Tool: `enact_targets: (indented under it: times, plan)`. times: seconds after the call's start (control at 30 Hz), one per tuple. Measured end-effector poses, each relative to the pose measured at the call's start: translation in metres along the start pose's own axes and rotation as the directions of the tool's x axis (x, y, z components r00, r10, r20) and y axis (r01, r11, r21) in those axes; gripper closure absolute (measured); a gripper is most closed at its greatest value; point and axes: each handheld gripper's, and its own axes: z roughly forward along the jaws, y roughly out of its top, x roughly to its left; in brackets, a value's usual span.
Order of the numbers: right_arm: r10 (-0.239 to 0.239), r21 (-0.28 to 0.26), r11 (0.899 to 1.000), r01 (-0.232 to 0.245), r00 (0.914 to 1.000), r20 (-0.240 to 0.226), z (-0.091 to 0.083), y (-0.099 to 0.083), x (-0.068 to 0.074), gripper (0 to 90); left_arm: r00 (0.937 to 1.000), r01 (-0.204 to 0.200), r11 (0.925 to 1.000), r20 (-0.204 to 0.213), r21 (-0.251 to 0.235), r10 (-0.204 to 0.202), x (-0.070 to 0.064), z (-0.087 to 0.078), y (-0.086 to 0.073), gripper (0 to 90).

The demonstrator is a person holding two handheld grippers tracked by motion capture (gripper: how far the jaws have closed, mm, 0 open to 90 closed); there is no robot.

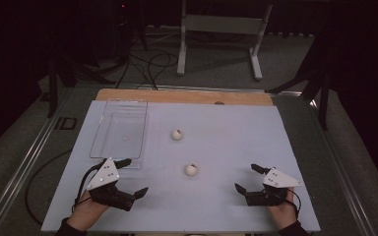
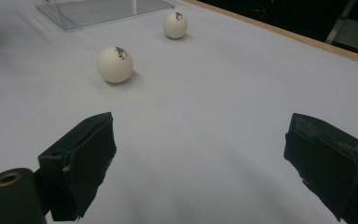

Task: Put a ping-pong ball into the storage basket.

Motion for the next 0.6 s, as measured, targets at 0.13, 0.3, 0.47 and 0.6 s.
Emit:
enact_targets:
  times: [0.13,0.3,0.47,0.6]
  plan:
    - [-0.001,0.000,1.000,0.001,1.0000,-0.004,0.000,0.000,0.000,8.6,0.9998,-0.010,1.0000,0.015,0.000,0.010,-0.001,0.003,0.008,0.6]
    - [-0.005,0.000,1.000,0.005,1.0000,-0.007,0.000,0.000,0.000,8.6,0.9993,-0.022,0.9998,0.030,-0.002,0.022,-0.003,0.006,0.017,0.6]
    - [-0.006,0.009,1.000,0.007,0.9999,-0.016,0.001,0.001,0.002,8.6,0.9986,-0.027,0.9996,0.045,0.001,0.027,0.001,0.009,0.031,0.6]
    - [-0.009,0.004,1.000,0.009,0.9998,-0.016,0.000,0.001,0.002,8.6,0.9975,-0.041,0.9991,0.058,0.003,0.041,0.002,0.011,0.039,0.6]
